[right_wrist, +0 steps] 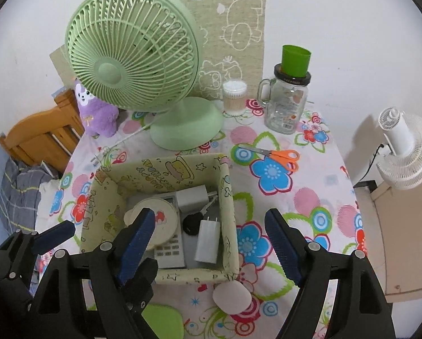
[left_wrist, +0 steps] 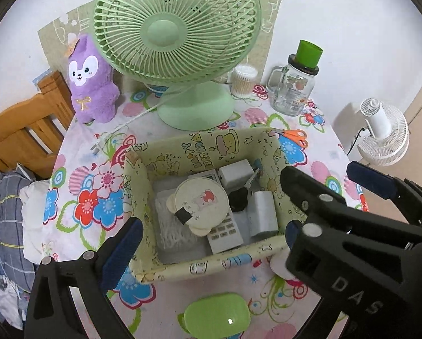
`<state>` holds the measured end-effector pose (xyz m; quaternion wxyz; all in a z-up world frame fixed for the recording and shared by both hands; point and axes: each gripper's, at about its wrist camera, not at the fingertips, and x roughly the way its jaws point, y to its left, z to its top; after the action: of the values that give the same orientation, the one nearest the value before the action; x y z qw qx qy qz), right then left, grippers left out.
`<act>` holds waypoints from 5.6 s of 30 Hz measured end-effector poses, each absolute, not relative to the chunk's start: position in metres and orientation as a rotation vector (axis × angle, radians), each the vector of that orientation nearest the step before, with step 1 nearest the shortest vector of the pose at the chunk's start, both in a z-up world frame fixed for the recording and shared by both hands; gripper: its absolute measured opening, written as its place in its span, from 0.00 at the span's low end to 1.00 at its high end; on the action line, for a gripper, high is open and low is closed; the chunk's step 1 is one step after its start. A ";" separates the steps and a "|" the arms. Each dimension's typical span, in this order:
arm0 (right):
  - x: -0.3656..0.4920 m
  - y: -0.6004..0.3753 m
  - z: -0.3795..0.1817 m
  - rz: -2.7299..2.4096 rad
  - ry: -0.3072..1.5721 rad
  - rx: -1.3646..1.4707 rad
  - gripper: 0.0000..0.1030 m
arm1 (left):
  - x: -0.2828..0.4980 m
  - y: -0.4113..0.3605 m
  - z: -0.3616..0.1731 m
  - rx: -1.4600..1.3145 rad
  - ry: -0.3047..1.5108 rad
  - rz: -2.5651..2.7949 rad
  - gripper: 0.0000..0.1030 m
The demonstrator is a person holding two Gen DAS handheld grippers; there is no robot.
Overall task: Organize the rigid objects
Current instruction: 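Withdraw both open tools up out of the fabric box, then move the left tool to the green oval lid while the right tool approaches the white egg-shaped object, then grasp the green oval lid with the left tool while the right tool grasps the white egg-shaped object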
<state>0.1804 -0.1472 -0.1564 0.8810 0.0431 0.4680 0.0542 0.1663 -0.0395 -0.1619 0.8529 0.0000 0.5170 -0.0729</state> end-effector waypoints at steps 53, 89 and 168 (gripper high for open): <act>0.079 -0.178 -0.185 0.078 1.002 0.107 0.80 | 0.077 -0.038 -0.188 -0.040 1.082 -0.139 0.99; 0.088 -0.177 -0.271 0.126 1.116 0.041 0.80 | 0.068 -0.035 -0.275 -0.113 1.228 -0.027 1.00; 0.099 -0.151 -0.301 0.065 1.174 0.022 0.54 | 0.108 -0.063 -0.289 0.085 1.231 -0.084 0.93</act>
<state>0.0995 -0.1506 -0.3009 0.8320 0.0104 0.5538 0.0306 0.1077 -0.0634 -0.2888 0.8148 0.0398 0.5770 -0.0395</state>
